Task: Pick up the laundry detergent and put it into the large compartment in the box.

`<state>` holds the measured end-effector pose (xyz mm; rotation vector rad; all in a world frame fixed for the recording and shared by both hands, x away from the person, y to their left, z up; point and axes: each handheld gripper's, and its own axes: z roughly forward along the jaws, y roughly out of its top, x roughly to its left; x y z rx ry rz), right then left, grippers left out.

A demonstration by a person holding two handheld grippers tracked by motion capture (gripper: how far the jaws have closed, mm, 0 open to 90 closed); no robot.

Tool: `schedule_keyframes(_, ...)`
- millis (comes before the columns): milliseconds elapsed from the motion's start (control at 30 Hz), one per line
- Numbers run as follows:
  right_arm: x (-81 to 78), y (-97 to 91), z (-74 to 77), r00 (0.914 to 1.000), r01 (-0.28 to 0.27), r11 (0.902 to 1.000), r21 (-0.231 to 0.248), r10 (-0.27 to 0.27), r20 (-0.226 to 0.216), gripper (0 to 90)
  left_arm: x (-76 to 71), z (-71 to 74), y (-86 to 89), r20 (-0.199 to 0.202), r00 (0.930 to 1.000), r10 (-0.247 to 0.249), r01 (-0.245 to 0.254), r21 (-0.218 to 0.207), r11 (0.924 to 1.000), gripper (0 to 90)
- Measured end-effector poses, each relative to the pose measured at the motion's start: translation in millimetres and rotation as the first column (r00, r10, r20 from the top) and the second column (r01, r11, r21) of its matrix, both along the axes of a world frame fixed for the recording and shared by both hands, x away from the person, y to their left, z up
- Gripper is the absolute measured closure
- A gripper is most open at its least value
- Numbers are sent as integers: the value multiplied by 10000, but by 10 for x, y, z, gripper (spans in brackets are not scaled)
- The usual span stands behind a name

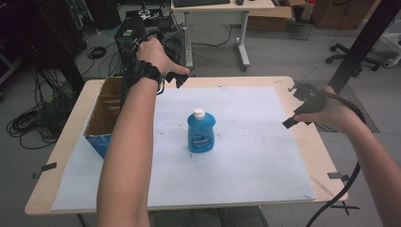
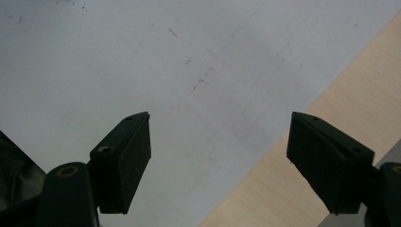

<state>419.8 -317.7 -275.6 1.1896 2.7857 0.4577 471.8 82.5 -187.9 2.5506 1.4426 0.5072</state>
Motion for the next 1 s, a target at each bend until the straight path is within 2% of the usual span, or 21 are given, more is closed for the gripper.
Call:
schedule_keyframes(467, -16, -5, -26, 10000, -53, 10000, 37, 53, -1, 230, -23, 18, 4, 81, 9999, -122, 122, 2, 9999, 78)
schedule_keyframes(667, -32, -8, -36, 9999, -126, 9999, 53, 126, -7, 230, -70, 50, -4, 250, 9984, -510, 512, -72, 9987, 85)
schedule_keyframes(833, -40, -12, -34, 9999, -142, 9999, 68, 142, 21, 230, -125, 69, -21, 208, 9959, -878, 879, -21, 9961, 85)
schedule_keyframes(1000, -38, -7, -31, 9999, -145, 9999, 40, 145, 43, 228, -184, 94, -50, 328, 9941, -1029, 1030, -21, 9947, 84)
